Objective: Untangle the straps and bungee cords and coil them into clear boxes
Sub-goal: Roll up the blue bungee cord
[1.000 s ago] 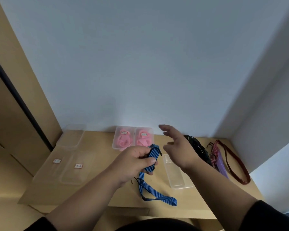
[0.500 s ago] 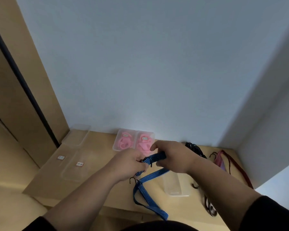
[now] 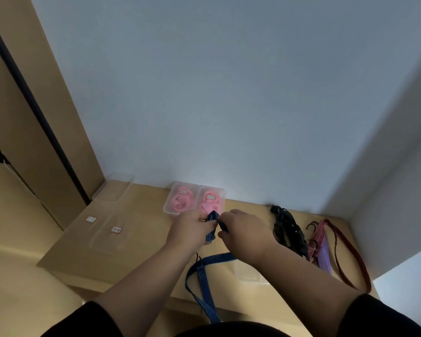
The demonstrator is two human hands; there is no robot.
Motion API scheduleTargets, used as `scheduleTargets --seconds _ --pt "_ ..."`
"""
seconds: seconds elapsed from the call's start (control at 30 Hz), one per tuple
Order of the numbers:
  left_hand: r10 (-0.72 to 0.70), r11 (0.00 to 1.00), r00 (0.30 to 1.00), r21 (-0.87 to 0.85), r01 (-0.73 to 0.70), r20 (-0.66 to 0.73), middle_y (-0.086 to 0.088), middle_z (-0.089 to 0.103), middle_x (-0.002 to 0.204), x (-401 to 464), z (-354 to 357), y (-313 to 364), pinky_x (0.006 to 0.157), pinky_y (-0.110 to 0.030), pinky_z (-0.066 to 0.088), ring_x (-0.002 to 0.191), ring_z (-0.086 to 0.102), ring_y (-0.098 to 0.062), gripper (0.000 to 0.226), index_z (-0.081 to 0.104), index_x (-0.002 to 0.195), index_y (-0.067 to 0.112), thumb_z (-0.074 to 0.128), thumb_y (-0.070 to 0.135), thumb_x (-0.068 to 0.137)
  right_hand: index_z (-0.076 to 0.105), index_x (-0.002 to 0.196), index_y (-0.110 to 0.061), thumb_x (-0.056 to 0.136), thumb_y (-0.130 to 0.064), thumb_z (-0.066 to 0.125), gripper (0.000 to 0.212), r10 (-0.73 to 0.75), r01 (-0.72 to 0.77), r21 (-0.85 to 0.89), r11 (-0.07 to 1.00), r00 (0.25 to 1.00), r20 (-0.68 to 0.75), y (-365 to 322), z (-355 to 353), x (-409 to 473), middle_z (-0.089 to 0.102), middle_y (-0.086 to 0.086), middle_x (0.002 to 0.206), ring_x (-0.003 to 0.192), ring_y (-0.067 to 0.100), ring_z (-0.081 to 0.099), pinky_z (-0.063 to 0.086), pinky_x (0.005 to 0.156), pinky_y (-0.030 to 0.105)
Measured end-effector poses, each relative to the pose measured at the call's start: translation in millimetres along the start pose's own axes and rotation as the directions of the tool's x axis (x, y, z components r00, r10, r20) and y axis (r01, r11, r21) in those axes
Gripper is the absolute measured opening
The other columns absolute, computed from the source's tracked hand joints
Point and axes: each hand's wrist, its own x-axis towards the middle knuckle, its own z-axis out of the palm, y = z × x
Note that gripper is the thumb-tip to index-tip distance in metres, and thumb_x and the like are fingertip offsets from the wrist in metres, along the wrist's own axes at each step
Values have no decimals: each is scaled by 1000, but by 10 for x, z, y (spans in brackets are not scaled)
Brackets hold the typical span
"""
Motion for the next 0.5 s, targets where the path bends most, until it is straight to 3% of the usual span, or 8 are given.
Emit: scheduleTargets --seconds 0.1,0.2,0.3,0.37,0.47,0.5 --pt "56 998 998 43 -56 -7 0 74 74 8 49 19 79 -50 61 77 74 -26 19 76 78 26 62 23 91 52 94 -23 95 -38 59 17 -20 22 114 993 1000 -20 16 48 -27 46 -8 88 78 18 50 46 70 35" --pt "104 986 994 133 -102 -13 2 71 73 -1 69 85 73 -43 56 78 69 -27 26 71 80 34 48 26 91 51 97 -27 89 -49 65 28 -14 24 187 982 999 -53 5 109 -58 40 -15 82 71 9 45 39 61 28" --pt "60 998 995 -31 -57 79 1 70 78 -5 97 155 79 -44 57 80 63 -22 35 76 86 33 44 20 84 41 90 -30 89 -48 67 31 46 -19 210 978 991 -122 7 134 -31 36 -16 78 65 8 38 29 56 27" --pt "56 988 989 -152 -35 134 7 72 83 7 80 182 86 -37 55 85 64 -17 39 80 93 33 47 12 91 43 89 -30 91 -41 65 25 97 -53 245 968 981 -170 -3 137 -3 39 -15 77 66 9 41 29 55 26" --pt "123 967 985 -236 -92 124 9 77 104 43 6 211 98 -29 48 105 70 -12 26 78 106 30 57 16 99 53 86 -29 91 -25 57 7 213 -101 419 902 949 -231 -9 131 41 53 -8 70 65 8 50 32 52 24" --pt "141 963 986 -241 -117 85 8 77 105 51 -12 210 99 -31 49 107 70 -12 20 77 108 28 62 19 98 58 87 -31 92 -20 55 12 279 -125 532 837 935 -219 -13 112 57 59 -5 70 66 9 55 37 52 22"
